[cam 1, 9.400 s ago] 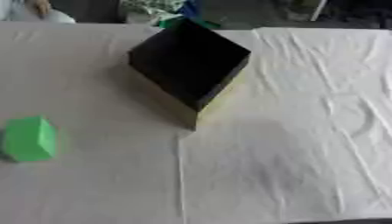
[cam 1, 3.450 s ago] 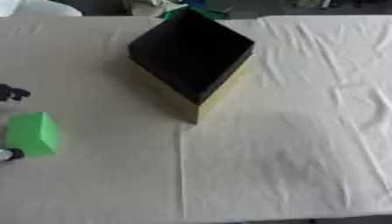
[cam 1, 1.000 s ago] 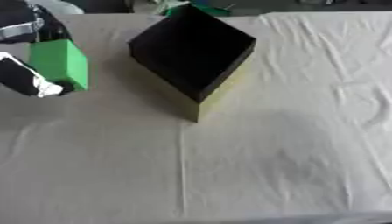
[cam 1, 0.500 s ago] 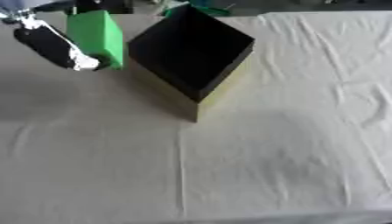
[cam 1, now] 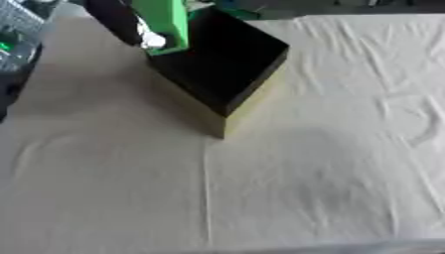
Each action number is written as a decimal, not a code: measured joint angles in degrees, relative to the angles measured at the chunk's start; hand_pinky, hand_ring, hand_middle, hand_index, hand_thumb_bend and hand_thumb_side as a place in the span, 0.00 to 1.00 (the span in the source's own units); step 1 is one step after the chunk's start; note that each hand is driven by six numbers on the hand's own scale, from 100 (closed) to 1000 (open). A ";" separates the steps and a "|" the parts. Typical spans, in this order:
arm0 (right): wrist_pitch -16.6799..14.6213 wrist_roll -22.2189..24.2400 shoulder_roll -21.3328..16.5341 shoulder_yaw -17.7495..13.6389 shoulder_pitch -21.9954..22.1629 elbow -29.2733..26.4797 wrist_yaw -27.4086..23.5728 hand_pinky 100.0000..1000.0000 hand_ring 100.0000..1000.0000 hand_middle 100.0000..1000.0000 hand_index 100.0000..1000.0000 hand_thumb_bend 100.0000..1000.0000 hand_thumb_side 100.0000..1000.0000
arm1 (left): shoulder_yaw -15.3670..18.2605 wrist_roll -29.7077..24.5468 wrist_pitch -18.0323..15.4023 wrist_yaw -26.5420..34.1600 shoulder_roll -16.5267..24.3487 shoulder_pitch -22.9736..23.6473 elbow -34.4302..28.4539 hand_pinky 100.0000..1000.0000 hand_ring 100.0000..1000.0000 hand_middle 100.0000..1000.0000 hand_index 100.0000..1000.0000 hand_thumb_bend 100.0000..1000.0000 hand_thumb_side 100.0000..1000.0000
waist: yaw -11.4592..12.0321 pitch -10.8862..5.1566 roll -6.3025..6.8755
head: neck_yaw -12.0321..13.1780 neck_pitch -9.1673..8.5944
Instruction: Pick up objects on the table and place them in the box.
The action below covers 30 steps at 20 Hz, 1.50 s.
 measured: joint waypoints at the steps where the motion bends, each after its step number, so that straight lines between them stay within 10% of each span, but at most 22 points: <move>1: 0.01 0.13 0.00 0.02 -0.20 0.00 -0.07 0.73 0.74 0.69 0.91 0.00 1.00 | 0.02 0.23 -0.16 -0.71 -1.09 -0.72 1.36 0.54 0.55 0.41 0.53 0.03 0.23 | -0.27 0.19 0.01 | 0.17 -0.14; 19: 0.82 1.82 1.33 0.73 -2.95 0.00 -1.71 0.72 0.73 0.68 0.91 0.00 1.00 | 4.20 11.78 -4.88 -13.53 -12.99 -4.74 24.04 0.54 0.55 0.41 0.53 0.05 0.22 | -3.73 2.84 0.57 | 3.03 -2.31; 29: 1.91 2.40 3.20 0.92 -3.50 0.00 -1.86 0.72 0.72 0.67 0.91 0.00 1.00 | 5.14 14.78 -8.64 -18.34 -14.32 -4.29 31.10 0.66 0.70 0.64 0.75 0.30 0.28 | -4.23 3.54 0.90 | 3.11 -2.80; 30: 2.04 2.43 3.30 0.98 -3.50 0.00 -1.86 0.72 0.72 0.67 0.91 0.00 1.00 | 5.23 15.01 -8.98 -18.78 -14.32 -4.11 31.51 0.69 0.74 0.69 0.79 0.45 0.35 | -4.25 3.61 0.90 | 3.11 -2.80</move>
